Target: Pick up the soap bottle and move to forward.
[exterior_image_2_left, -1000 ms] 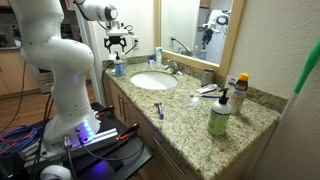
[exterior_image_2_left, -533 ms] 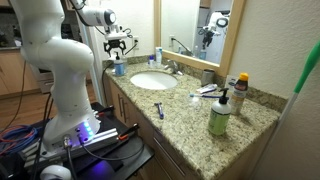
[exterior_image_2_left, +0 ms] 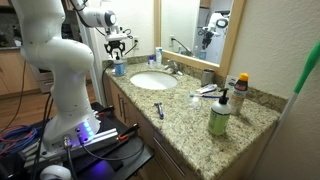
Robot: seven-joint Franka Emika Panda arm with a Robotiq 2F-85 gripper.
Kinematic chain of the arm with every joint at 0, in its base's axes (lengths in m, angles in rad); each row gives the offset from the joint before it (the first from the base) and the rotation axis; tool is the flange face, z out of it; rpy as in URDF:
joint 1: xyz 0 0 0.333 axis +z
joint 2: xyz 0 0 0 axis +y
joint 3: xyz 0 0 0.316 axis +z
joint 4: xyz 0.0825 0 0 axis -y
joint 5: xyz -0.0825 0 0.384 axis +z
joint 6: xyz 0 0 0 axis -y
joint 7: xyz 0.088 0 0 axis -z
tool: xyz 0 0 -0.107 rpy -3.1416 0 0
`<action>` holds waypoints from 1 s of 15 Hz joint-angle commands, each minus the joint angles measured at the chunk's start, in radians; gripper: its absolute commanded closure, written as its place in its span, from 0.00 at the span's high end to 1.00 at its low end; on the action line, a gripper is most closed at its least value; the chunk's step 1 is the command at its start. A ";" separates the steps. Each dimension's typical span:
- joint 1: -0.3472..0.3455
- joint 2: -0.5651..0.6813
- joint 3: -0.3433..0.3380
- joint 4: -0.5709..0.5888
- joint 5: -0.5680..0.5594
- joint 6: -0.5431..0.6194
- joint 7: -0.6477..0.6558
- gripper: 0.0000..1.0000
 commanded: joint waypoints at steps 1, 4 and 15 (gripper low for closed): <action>-0.013 0.021 0.008 -0.003 0.003 0.048 -0.034 0.90; -0.012 0.028 0.010 0.001 0.021 0.050 -0.057 0.58; -0.014 0.027 0.013 0.005 0.008 0.038 -0.016 0.08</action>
